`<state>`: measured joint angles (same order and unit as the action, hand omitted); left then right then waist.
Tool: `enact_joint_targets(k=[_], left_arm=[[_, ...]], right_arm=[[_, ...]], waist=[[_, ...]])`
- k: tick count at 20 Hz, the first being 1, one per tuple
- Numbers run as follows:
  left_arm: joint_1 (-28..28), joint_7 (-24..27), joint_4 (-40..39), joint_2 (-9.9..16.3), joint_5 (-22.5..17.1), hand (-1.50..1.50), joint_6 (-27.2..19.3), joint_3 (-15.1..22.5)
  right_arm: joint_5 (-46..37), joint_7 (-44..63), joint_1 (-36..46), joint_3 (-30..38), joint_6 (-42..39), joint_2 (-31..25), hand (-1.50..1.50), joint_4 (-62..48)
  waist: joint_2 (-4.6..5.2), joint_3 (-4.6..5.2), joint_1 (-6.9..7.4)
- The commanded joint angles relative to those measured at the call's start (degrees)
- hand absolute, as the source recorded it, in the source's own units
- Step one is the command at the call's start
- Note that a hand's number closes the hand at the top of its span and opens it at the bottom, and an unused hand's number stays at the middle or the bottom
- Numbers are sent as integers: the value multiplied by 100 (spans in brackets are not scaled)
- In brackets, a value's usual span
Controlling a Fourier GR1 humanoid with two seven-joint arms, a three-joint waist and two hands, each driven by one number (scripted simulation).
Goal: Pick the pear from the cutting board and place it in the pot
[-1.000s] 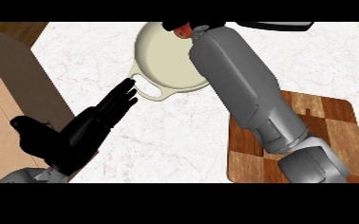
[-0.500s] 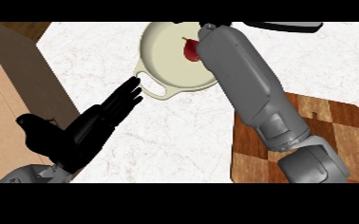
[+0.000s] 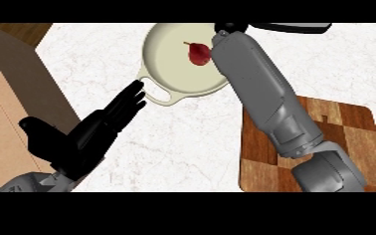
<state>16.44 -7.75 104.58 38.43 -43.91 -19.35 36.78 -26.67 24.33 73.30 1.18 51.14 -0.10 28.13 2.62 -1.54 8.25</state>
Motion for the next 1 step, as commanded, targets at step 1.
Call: enact_joint_targets(k=[1], left_arm=[[-147, 122, -580, -319, 63, 0, 1, 142]], right_arm=[[178, -160, 20, -30, 628, 10, -150, -328]], waist=[[-8, 164, -131]])
